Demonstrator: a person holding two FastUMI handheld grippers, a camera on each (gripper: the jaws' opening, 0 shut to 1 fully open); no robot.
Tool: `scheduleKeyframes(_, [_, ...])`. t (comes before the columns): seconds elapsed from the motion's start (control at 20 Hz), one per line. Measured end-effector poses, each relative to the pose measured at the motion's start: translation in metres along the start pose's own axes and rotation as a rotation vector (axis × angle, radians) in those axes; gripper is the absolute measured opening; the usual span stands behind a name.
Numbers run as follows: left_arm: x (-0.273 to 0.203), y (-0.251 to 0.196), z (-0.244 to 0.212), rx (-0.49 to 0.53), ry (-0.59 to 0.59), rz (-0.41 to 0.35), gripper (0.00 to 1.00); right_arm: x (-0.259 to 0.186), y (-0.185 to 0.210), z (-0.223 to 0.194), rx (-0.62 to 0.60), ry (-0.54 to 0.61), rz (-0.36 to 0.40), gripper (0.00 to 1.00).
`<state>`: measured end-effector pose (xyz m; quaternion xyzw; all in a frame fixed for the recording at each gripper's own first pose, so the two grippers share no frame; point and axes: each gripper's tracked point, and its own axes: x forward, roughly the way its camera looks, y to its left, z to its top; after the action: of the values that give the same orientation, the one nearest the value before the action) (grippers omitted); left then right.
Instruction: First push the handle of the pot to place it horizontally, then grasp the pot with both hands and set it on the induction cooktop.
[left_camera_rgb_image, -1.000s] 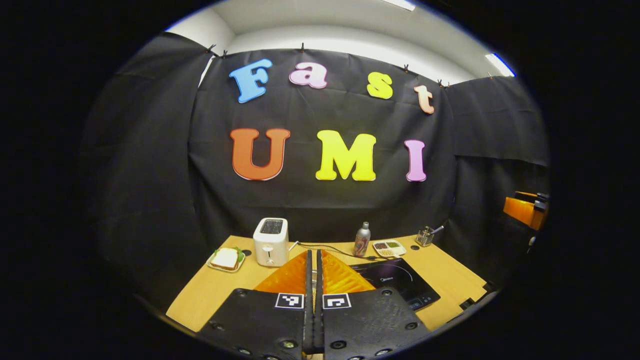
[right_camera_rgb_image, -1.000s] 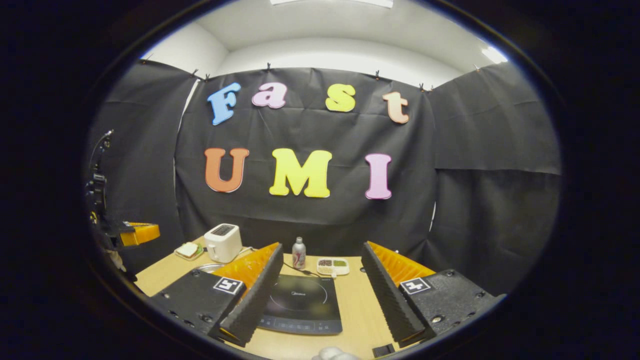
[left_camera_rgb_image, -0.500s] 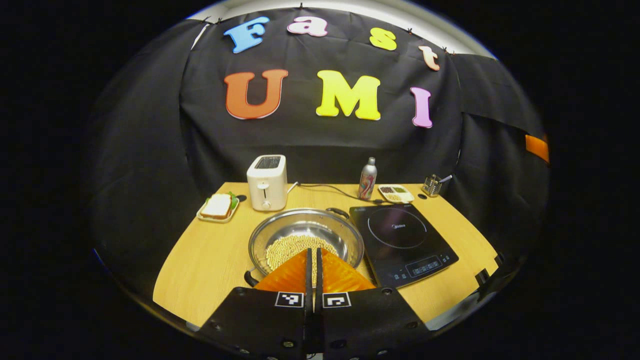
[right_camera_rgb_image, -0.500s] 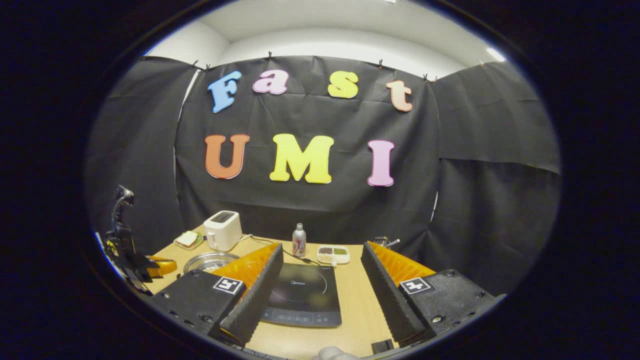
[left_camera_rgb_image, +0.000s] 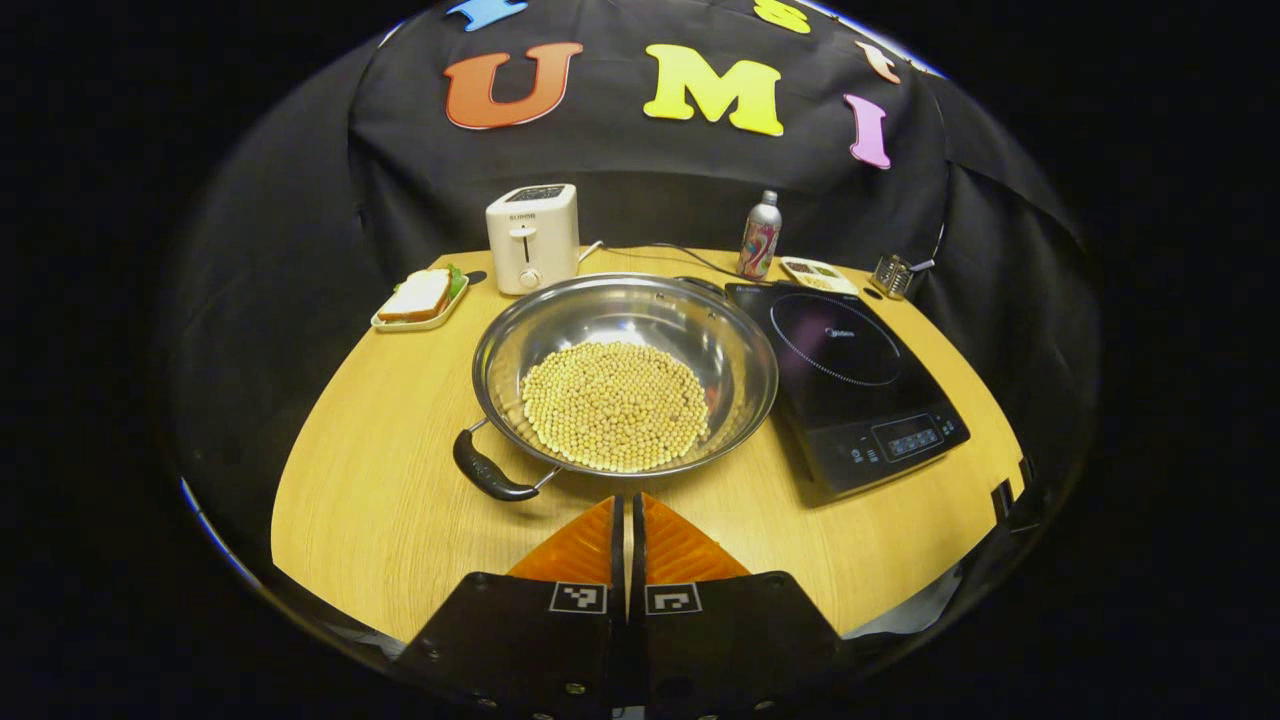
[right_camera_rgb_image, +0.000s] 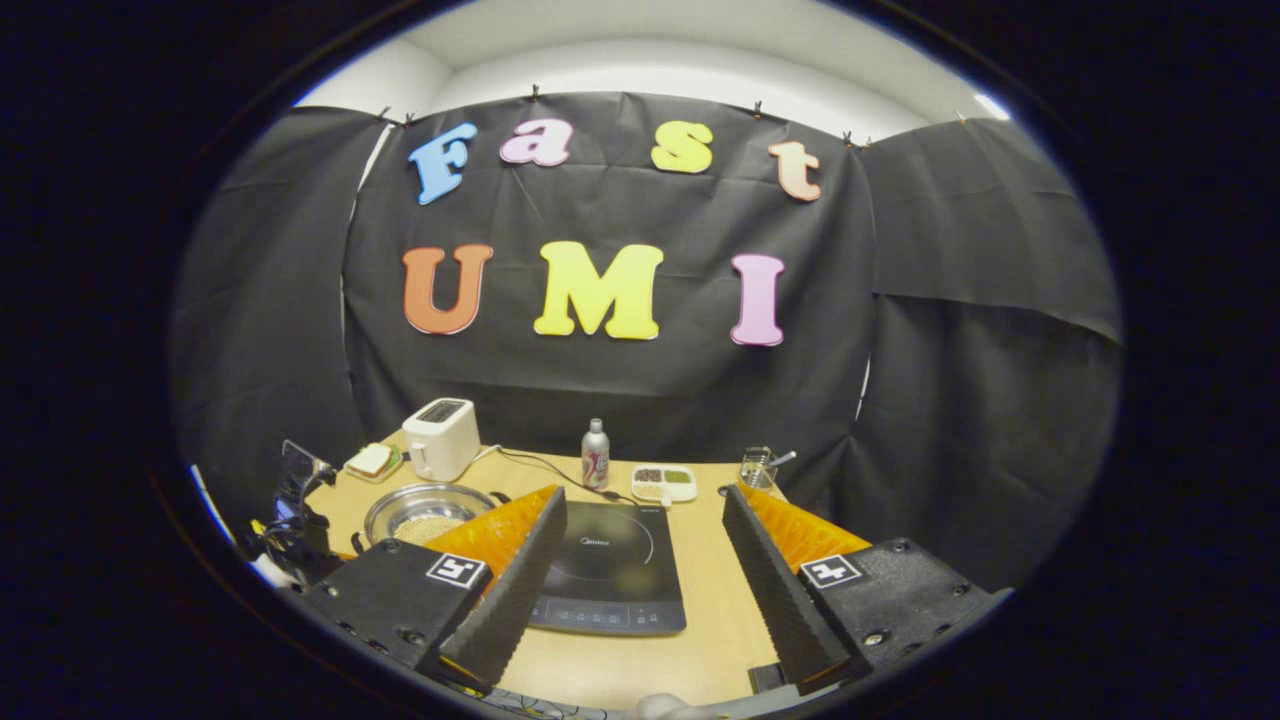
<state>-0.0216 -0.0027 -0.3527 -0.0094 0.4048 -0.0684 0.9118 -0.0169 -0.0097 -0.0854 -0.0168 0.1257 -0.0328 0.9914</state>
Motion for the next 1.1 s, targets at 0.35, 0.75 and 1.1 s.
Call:
scheduleKeyframes(0.35, [0.023, 0.007, -0.008, 0.004, 0.066, -0.006, 0.0, 0.008, 0.003, -0.006, 0.016, 0.017, 0.005, 0.98])
scheduleKeyframes(0.75, [0.04, 0.015, 0.0, 0.013, 0.112, 0.002, 0.0, 0.026, 0.011, -0.012, 0.02, 0.043, 0.019, 0.98])
scheduleKeyframes(1.1, [0.041, 0.032, 0.0, -0.058, 0.138, 0.024, 0.0, 0.039, 0.011, -0.014, 0.034, 0.058, 0.027, 0.98])
